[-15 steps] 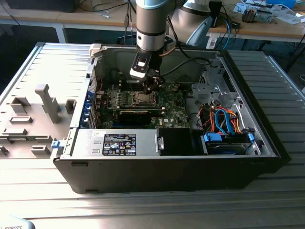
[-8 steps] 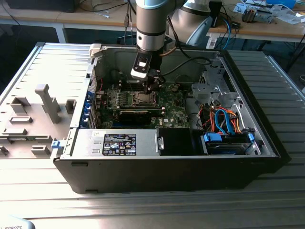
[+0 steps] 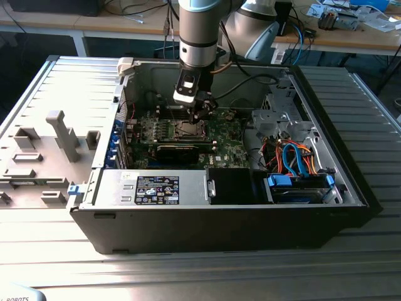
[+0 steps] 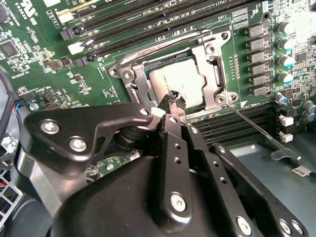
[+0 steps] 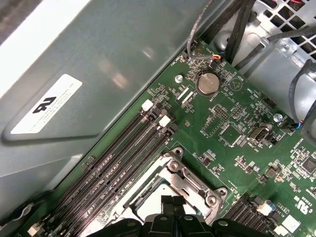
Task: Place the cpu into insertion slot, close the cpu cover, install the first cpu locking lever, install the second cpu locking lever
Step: 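Install the first cpu locking lever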
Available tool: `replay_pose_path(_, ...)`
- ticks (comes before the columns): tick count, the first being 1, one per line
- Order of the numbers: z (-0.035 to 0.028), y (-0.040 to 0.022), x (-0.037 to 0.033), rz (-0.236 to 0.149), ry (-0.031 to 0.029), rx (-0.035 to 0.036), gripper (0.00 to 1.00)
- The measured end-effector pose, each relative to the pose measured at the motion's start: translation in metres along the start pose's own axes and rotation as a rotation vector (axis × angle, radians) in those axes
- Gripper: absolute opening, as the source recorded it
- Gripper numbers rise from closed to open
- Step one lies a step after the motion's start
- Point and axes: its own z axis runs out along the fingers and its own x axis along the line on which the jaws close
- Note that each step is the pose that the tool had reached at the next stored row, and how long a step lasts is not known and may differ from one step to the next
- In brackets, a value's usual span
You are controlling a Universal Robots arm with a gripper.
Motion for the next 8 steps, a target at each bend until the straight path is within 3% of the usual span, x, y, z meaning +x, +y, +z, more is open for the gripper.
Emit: replay_pose_path(8, 0.0, 0.0, 0.0, -0.037, 0.0004, -0.0003, 0.11)
